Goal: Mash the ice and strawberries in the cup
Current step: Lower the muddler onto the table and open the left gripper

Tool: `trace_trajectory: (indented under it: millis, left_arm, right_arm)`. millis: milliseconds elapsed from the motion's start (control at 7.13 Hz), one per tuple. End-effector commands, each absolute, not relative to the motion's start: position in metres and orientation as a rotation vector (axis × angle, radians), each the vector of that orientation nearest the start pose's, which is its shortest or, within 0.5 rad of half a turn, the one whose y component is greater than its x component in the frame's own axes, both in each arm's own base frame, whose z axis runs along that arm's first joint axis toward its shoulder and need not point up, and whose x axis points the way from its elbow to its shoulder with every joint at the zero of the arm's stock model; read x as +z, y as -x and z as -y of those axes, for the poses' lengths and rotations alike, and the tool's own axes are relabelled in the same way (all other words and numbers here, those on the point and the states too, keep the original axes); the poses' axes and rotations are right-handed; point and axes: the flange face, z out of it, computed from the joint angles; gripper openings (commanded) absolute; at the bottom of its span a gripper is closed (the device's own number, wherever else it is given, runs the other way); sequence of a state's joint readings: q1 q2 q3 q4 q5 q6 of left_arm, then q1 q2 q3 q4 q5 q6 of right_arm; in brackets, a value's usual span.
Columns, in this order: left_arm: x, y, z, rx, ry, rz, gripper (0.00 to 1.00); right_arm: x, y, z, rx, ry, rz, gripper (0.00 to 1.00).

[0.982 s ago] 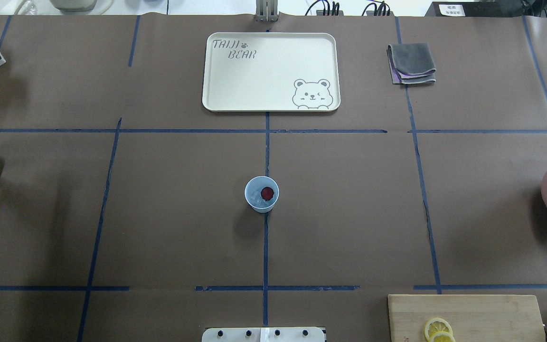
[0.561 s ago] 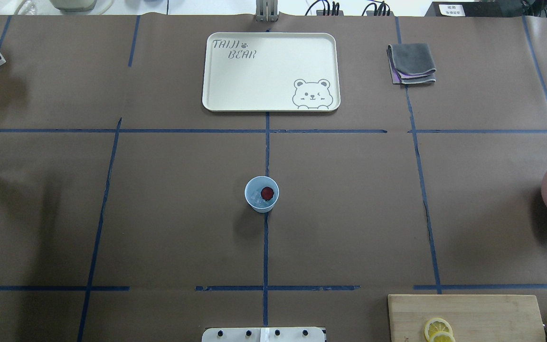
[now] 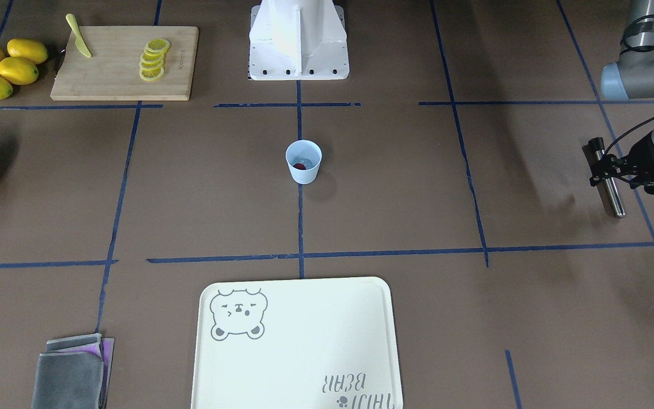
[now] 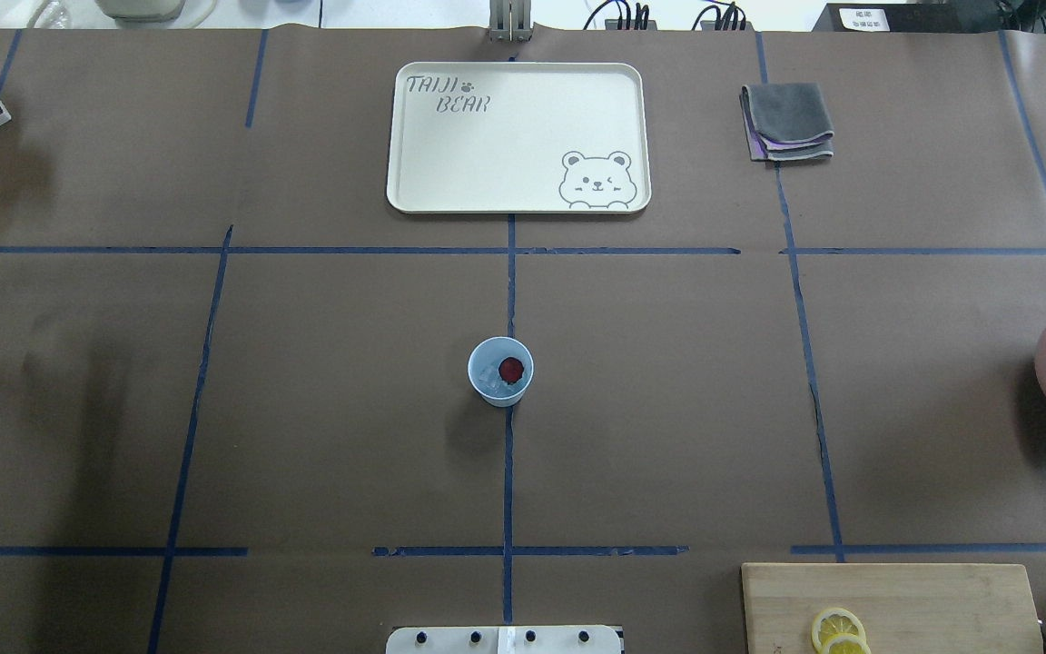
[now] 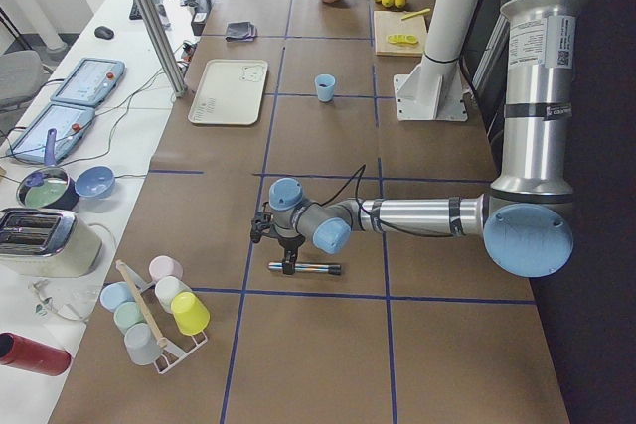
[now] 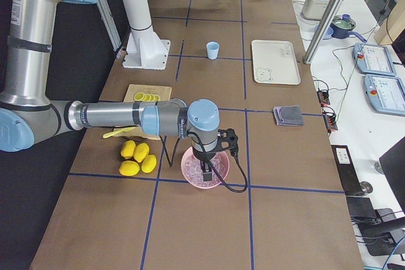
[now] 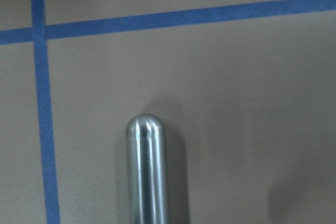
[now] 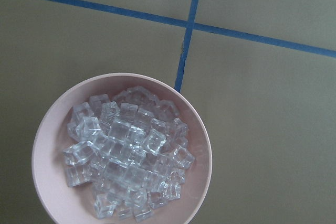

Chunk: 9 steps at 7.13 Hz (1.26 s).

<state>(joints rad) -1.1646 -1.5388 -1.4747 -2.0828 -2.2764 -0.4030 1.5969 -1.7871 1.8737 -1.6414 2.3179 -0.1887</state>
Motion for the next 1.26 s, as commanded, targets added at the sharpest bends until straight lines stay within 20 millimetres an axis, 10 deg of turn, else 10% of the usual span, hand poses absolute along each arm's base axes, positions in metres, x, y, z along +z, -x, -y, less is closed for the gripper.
trace_trajectory:
  millis: [0,421,1122]
  left_arm:
    - [0.659,-0.043,0.494,0.188,-0.075,-0.793,1.0]
    - [0.616,0.068,0.481,0.159,-0.02,-0.777,1.0]
    - [0.632,0.076,0.473,0.138,-0.031,-0.792,1.0]
  right_arm:
    - [0.614,-0.076,0.399,-0.162,-0.098,0.742,1.0]
    - [0.615,-0.076,0.399,-0.16,-0.095,0.74,1.0]
    - [0.616,-0.076,0.4,-0.158,-0.093,0.741,1.0]
